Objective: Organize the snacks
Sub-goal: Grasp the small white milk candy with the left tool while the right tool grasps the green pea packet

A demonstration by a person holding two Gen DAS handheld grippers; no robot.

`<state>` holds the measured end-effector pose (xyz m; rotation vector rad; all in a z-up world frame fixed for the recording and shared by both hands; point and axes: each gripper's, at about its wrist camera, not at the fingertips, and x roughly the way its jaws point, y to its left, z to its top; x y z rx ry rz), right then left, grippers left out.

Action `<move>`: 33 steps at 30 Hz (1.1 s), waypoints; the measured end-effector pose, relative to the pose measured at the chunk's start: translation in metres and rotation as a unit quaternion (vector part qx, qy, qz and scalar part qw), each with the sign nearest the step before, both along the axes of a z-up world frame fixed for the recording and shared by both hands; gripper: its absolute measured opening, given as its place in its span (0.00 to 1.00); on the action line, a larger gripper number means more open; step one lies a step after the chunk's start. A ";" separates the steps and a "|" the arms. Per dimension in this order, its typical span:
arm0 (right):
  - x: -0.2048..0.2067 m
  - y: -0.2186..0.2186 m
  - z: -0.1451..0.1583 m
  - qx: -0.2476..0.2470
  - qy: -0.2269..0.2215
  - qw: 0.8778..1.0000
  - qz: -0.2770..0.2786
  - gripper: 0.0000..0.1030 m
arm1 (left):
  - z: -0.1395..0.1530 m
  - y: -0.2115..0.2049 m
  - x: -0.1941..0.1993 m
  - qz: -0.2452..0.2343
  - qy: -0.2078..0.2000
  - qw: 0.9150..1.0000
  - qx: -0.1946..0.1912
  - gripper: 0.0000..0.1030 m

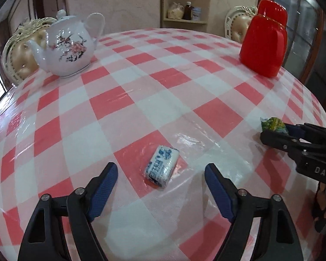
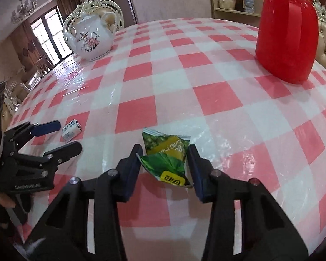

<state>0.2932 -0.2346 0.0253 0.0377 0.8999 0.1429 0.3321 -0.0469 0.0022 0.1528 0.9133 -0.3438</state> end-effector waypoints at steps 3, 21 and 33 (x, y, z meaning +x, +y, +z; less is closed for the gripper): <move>0.001 -0.001 0.000 0.001 -0.001 1.000 -0.001 0.45 | 0.002 -0.003 0.002 -0.020 -0.006 1.000 0.005 0.52; 0.000 -0.025 0.002 0.083 -0.012 0.996 -0.015 0.44 | 0.028 -0.018 -0.096 0.008 -0.045 0.997 -0.055 0.20; -0.037 0.010 0.017 0.064 -0.033 0.997 0.033 0.42 | 0.029 0.016 -0.186 0.087 -0.046 0.989 -0.106 0.20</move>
